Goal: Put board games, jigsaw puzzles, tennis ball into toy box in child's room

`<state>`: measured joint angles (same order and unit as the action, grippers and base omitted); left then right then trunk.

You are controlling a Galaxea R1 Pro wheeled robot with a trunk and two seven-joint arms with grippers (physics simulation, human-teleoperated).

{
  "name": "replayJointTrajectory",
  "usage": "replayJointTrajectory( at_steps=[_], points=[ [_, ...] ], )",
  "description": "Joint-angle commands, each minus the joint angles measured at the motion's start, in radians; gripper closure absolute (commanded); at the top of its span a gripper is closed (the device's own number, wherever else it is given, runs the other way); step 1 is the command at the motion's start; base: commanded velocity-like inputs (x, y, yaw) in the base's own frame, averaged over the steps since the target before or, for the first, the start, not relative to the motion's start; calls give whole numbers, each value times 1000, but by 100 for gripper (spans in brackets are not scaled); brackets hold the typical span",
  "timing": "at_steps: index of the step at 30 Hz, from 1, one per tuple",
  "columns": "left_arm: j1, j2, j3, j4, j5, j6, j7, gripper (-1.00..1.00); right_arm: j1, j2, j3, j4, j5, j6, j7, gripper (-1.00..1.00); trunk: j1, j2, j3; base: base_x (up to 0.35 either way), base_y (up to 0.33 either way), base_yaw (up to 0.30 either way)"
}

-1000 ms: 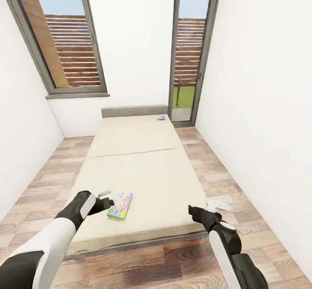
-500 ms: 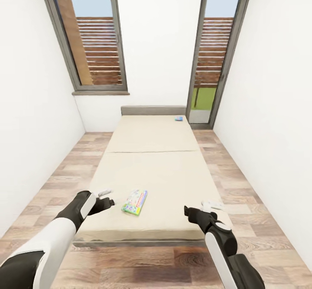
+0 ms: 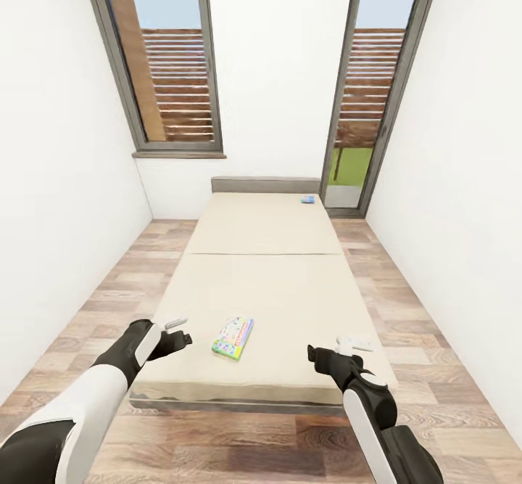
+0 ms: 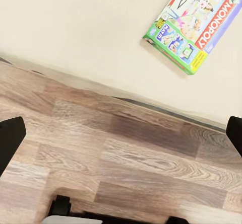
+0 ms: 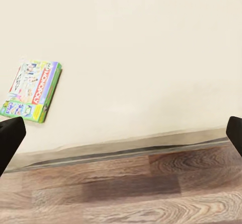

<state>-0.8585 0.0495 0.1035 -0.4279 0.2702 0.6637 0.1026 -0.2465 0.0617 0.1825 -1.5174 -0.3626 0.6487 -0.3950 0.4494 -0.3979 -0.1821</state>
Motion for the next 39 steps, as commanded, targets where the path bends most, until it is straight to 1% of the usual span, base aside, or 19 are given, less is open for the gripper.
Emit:
replayJointTrajectory(
  at_steps=[1, 39],
  points=[
    [-1, 0, 2, -2, 11, 5, 8, -100, -1, 0, 1, -1, -11, 2, -10, -100, 1, -2, -2, 0, 0, 7],
    [-1, 1, 2, -2, 11, 4, 6, -100, -1, 0, -1, 0, -10, -6, -9, -100, 1, -2, -2, 0, 0, 0]
  ],
)
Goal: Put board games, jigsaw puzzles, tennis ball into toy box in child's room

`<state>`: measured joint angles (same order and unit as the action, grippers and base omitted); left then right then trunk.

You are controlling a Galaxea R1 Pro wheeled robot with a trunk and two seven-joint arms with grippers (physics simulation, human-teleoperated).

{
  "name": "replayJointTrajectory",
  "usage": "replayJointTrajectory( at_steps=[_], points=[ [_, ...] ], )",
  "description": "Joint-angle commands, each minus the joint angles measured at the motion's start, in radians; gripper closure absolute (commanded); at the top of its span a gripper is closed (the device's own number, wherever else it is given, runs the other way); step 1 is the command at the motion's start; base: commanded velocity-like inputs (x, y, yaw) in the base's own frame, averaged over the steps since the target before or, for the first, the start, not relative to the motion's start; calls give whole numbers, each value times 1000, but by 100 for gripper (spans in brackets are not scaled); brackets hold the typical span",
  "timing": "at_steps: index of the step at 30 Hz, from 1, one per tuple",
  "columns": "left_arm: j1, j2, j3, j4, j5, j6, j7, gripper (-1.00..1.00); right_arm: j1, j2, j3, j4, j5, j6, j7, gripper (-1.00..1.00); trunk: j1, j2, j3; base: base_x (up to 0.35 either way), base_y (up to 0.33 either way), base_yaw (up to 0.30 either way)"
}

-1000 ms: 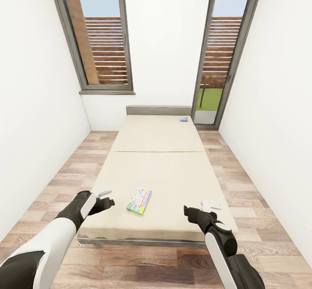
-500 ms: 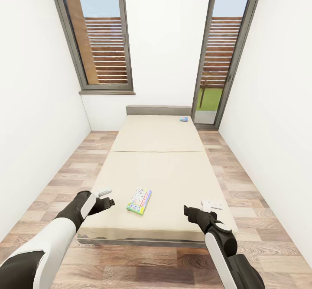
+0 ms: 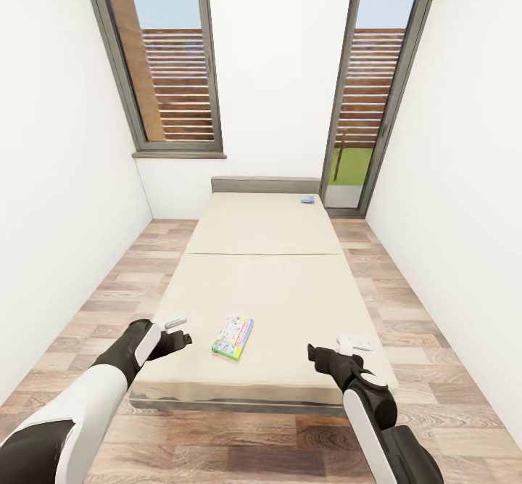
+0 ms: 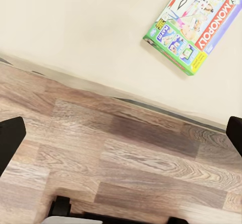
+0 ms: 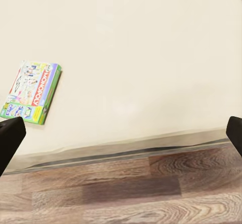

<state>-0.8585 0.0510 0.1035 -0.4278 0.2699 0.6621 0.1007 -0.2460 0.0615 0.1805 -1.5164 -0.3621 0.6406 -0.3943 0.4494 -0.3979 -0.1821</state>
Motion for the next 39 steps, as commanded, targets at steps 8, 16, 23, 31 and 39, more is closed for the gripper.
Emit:
replayJointTrajectory(
  at_steps=[8, 16, 23, 31, 39],
  points=[
    [-1, 0, 2, -2, 11, 5, 8, -100, -1, 0, -1, -1, -10, 3, -9, -100, 1, -2, -2, 0, 0, 0],
    [-1, 0, 2, -2, 11, 5, 8, -100, -1, 0, -3, -1, -12, 4, -9, -100, 1, -2, -2, 0, 0, 0],
    [-1, 1, 3, -2, 12, 5, 7, -100, -1, 0, 0, -1, -12, 3, -9, -100, 1, -2, -2, 16, 14, 0],
    [-1, 1, 2, -2, 12, 5, 7, -100, -1, 0, 3, -1, -11, 2, -9, -100, 1, -2, -2, 172, 144, 0],
    [-1, -1, -2, -2, 11, 4, 7, -100, -1, 0, 4, -2, -12, 3, -9, -100, 1, -2, -2, 128, -60, 0]
  ],
)
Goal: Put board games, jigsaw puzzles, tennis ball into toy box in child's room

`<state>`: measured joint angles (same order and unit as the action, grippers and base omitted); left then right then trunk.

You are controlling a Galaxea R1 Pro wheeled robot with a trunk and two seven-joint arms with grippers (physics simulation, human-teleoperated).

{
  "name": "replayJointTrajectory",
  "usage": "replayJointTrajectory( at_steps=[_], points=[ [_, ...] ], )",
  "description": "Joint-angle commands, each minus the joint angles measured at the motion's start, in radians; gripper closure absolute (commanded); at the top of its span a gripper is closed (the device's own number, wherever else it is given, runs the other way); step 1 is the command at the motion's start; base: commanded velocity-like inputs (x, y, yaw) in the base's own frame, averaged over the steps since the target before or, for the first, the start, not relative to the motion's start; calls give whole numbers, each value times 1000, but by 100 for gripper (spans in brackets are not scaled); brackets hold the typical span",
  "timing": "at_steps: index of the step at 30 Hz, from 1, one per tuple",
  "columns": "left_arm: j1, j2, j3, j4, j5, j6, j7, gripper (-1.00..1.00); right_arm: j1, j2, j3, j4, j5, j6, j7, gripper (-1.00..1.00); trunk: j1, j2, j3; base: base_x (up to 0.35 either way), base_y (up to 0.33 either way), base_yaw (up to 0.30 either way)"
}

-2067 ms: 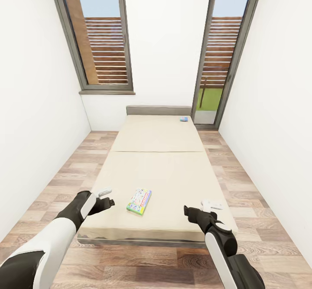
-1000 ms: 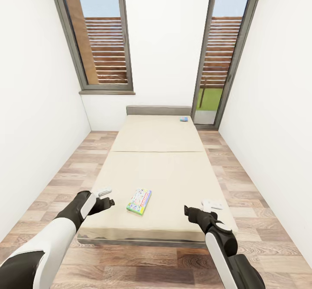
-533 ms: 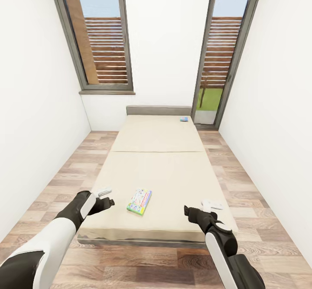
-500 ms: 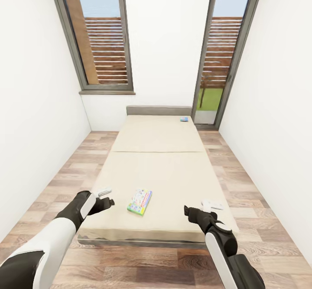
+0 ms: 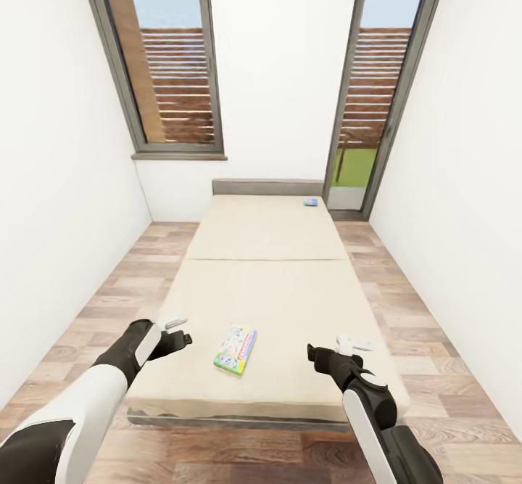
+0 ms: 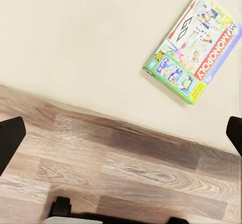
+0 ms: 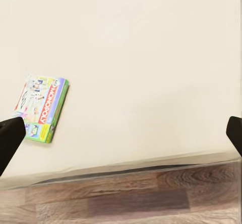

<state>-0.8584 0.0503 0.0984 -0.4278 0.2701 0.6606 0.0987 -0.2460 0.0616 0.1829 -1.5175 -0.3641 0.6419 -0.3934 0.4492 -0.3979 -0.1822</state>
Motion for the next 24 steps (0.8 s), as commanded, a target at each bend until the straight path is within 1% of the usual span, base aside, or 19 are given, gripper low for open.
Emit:
replayJointTrajectory(
  at_steps=[1, 6, 16, 24],
  points=[
    [-1, -1, 2, -2, 11, 5, 9, -100, -1, 0, 1, -1, -10, 2, -10, -100, 1, -2, -2, 100, -231, 0],
    [-1, -1, 0, -2, 11, 6, 9, -100, -1, 0, 1, -1, -10, 1, -10, -100, 1, -2, -2, 83, -194, 0],
    [-1, -1, 0, -2, 11, 6, 9, -100, -1, 0, 1, -1, -10, 1, -10, -100, 1, -2, -2, 19, -41, 0],
    [-1, -1, -2, -2, 10, -12, 9, -100, -1, 0, 1, -1, -10, 1, -10, -100, 1, -2, -2, 133, -118, 0]
  ],
)
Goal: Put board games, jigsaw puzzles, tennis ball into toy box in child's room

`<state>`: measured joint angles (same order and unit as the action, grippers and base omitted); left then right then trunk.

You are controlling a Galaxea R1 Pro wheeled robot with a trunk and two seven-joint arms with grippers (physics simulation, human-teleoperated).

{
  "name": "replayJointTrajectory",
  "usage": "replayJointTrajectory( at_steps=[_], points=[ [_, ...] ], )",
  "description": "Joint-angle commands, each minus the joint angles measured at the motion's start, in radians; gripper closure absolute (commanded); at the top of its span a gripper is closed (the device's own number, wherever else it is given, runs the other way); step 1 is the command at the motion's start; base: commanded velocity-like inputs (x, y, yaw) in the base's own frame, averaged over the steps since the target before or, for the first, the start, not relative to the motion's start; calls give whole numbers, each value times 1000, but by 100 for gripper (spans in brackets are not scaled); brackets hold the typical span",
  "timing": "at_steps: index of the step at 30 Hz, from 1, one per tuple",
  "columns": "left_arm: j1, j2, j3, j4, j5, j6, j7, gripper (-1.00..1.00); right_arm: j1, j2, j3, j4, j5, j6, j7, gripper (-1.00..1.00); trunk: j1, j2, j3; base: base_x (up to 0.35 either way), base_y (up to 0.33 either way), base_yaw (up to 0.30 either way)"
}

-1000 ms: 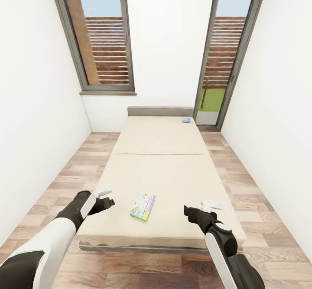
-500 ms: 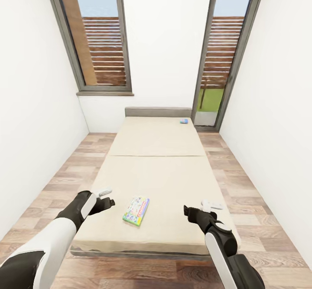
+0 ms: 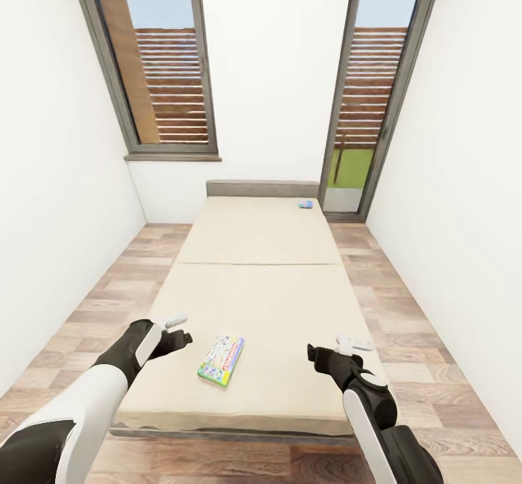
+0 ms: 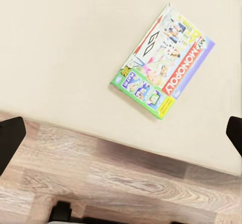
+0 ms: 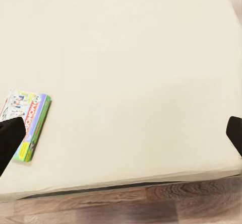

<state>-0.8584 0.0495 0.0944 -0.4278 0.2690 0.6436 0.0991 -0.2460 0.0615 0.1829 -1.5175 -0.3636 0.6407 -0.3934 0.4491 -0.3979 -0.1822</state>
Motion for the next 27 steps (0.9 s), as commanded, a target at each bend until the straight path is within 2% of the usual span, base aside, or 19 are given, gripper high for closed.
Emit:
replayJointTrajectory(
  at_steps=[1, 15, 20, 21, 24, 25, 27],
  points=[
    [-1, 0, 2, -2, 11, 3, 8, -100, -1, 0, 1, -1, -11, 2, -10, -100, 1, -2, -2, 99, -71, 0],
    [-1, -2, 2, -2, 10, -7, 7, -100, 0, -1, 2, -18, -10, 13, -7, -100, 1, -2, -2, 21, -15, 0],
    [-1, -15, 0, -2, 10, -32, 8, -100, 4, 0, 4, -64, -18, 76, -6, -100, 1, -2, -2, 0, 0, 0],
    [-1, -28, -1, -3, 10, -44, 8, -100, 2, 3, 4, -69, -19, 112, -5, -100, 1, -2, -2, 0, 0, 0],
    [-2, -60, -1, -10, 8, -66, 9, -100, 1, 9, 4, -73, -20, 155, 4, -100, 1, -2, -2, 0, 0, 0],
    [-3, -90, -3, -15, 4, -79, 12, -100, 0, 11, 4, -75, -21, 172, 17, -100, 1, -2, -2, 0, 0, 0],
    [-4, -129, -9, -20, -5, -100, 16, -100, -1, 10, 3, -77, -21, 188, 52, -100, 1, -2, -2, 0, 0, 0]
  ],
)
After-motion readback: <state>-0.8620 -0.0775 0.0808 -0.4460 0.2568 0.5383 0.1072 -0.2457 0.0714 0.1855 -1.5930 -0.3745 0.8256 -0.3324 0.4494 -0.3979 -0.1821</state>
